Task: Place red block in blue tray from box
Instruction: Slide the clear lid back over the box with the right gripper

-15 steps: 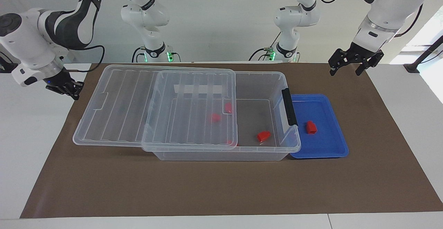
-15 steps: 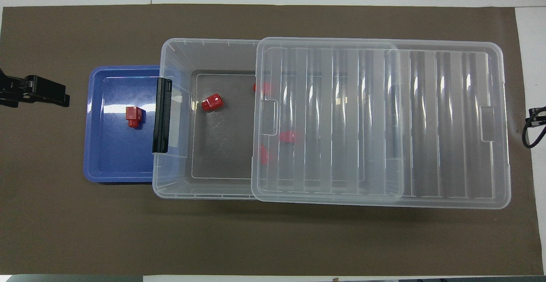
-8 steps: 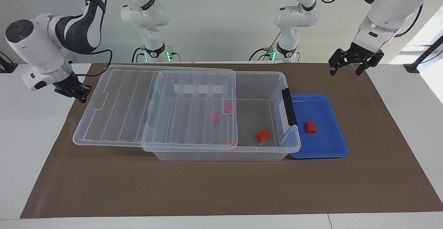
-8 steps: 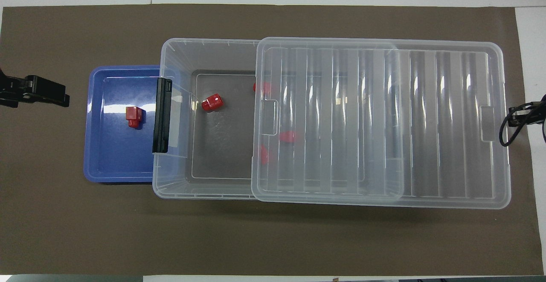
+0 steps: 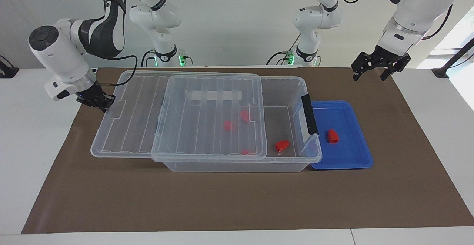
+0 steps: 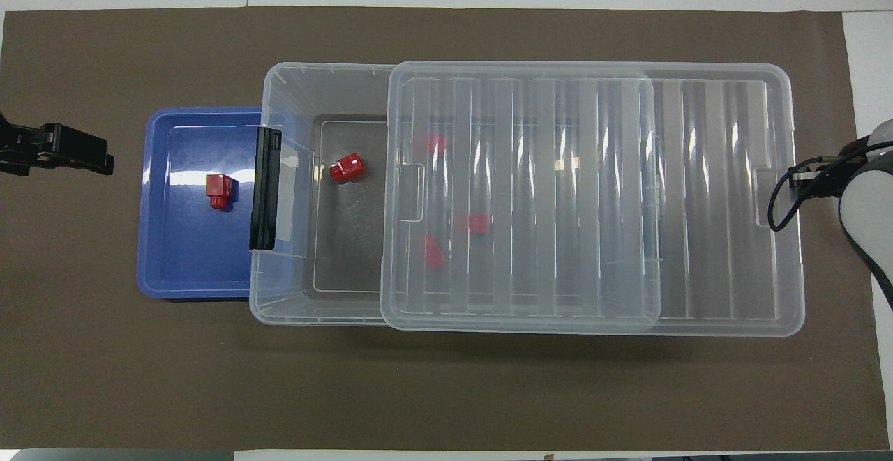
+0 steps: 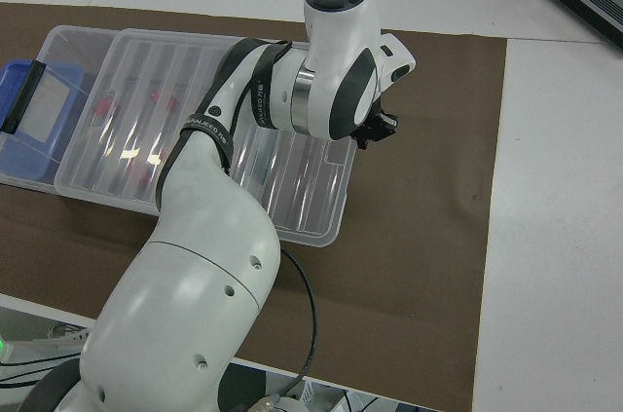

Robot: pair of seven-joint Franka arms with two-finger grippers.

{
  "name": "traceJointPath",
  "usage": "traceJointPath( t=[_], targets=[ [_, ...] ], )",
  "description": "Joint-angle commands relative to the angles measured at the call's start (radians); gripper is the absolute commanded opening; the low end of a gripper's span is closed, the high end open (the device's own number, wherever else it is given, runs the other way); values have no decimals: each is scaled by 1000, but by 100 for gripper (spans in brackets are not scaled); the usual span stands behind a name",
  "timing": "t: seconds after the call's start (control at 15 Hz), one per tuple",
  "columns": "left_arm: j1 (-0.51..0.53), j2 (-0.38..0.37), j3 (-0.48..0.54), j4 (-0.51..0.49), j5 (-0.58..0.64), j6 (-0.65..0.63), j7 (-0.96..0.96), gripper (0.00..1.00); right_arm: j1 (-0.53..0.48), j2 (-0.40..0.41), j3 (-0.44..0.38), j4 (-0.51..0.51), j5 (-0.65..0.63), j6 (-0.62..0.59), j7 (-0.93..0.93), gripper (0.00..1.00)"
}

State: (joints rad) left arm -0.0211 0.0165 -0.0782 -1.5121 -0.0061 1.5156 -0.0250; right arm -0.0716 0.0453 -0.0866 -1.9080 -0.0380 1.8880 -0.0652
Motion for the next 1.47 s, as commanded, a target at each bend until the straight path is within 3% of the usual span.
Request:
traceJointPath(
  t=[0.0,1.4],
  targets=[
    [1,-6,3,-5,-9,-14,0,100,-5,-24,50,-29,20,23,70,0],
    [1,-4,3,-5,-9,-14,0,100,-1,-28,208,-69,47,85,289,0]
  ],
)
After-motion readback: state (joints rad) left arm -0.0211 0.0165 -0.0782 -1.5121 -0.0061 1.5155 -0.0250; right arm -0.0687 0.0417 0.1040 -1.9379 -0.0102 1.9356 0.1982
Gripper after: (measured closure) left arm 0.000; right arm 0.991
